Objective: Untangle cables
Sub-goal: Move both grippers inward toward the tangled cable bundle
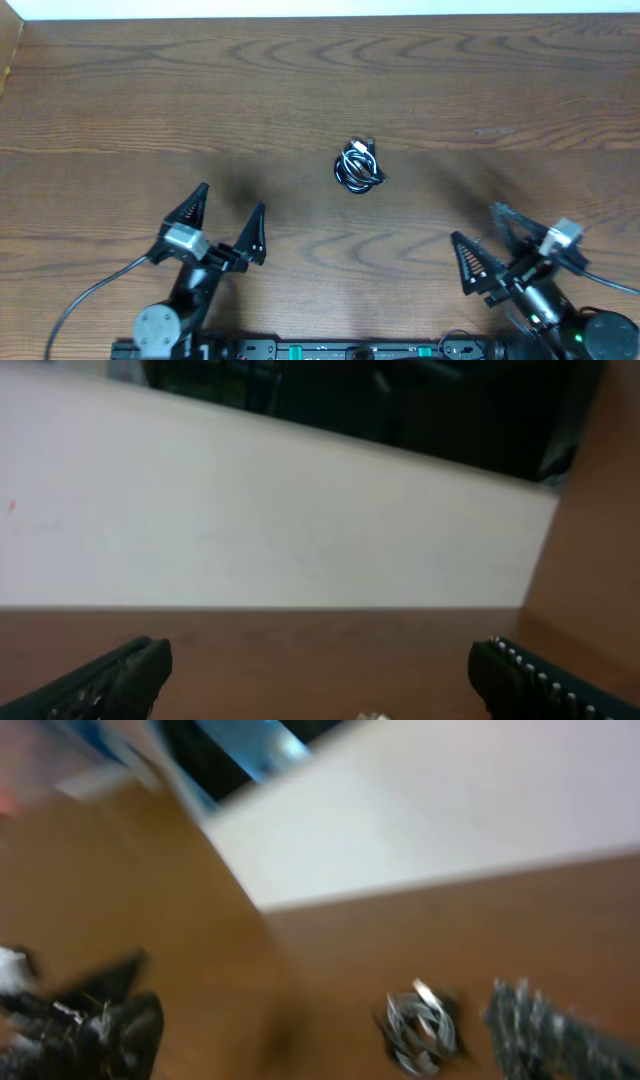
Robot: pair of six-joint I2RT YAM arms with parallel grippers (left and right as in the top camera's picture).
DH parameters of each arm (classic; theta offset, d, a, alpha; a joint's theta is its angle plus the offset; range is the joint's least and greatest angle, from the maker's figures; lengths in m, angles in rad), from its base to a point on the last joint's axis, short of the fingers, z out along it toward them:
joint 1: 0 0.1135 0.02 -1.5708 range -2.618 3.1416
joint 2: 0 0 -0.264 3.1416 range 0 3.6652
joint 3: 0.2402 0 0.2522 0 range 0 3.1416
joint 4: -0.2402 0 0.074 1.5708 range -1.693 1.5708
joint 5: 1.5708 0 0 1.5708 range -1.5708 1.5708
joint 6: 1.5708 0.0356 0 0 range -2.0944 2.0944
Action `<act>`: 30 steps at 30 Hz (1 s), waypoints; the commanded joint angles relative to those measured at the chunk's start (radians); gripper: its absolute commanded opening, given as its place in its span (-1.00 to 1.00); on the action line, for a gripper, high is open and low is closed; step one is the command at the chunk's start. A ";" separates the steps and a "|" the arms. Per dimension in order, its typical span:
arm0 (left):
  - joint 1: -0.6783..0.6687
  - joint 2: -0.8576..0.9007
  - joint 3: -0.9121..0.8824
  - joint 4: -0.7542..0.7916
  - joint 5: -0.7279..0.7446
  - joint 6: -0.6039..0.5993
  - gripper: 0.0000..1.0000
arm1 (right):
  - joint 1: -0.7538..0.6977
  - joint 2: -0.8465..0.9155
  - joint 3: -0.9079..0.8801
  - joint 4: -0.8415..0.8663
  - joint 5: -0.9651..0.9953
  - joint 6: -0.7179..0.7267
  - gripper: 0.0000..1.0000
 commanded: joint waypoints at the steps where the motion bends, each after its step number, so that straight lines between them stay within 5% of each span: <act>1: 0.006 0.078 0.177 -0.052 0.062 -0.050 0.98 | -0.009 0.071 0.143 -0.124 0.164 -0.151 0.98; 6: 0.006 0.324 0.473 -0.221 0.270 -0.042 0.99 | -0.009 0.275 0.341 -0.323 0.215 -0.182 0.99; 12: 0.006 0.661 0.795 -0.595 0.439 -0.042 0.99 | -0.008 0.621 0.576 -0.599 0.104 -0.343 0.98; 15: 0.006 0.787 0.846 -0.661 0.478 -0.043 0.99 | -0.008 0.779 0.647 -0.666 0.003 -0.391 0.98; 19: 0.005 0.908 0.846 -0.717 0.639 -0.076 0.99 | -0.008 0.927 0.655 -0.665 -0.249 -0.280 0.98; 25: -0.007 1.017 0.846 -0.753 0.581 -0.069 0.99 | 0.063 1.111 0.652 -0.645 -0.258 -0.304 0.70; 30: -0.071 1.070 0.893 -0.951 0.307 -0.062 0.99 | 0.233 1.253 0.689 -0.687 0.030 -0.235 0.81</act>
